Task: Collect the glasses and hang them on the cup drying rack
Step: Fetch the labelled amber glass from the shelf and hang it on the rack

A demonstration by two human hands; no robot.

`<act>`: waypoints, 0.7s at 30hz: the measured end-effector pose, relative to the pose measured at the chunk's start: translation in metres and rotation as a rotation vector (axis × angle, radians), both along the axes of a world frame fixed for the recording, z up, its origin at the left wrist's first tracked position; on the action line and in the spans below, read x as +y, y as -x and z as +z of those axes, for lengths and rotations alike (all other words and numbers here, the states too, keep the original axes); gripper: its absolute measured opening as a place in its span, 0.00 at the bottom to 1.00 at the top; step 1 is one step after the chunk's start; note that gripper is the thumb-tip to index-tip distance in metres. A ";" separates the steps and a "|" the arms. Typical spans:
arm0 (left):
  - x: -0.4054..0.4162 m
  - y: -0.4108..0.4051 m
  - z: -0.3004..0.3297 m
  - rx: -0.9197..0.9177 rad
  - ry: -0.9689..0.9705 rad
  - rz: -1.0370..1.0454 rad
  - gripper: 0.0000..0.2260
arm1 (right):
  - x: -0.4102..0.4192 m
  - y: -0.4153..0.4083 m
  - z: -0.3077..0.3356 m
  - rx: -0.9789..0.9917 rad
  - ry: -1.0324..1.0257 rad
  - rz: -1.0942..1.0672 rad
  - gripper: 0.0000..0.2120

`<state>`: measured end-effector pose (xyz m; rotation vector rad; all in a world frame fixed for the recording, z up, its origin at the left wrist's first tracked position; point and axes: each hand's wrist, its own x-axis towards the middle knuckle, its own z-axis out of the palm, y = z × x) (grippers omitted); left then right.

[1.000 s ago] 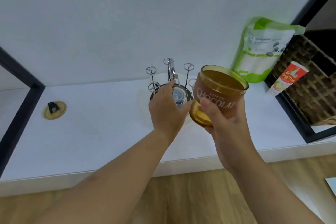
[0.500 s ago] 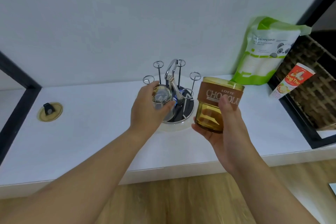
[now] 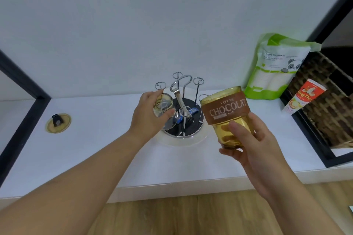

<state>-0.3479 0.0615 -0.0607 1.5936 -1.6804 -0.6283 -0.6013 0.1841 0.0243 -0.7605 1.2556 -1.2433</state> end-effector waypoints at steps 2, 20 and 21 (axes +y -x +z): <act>-0.001 -0.001 -0.001 -0.006 -0.002 0.001 0.32 | -0.002 0.001 0.004 0.009 0.023 -0.015 0.35; -0.011 -0.010 -0.003 0.008 0.007 0.049 0.33 | -0.068 -0.026 0.028 0.909 0.343 0.100 0.35; -0.011 -0.010 -0.004 0.018 0.006 0.046 0.33 | -0.074 -0.030 0.025 0.973 0.350 0.149 0.37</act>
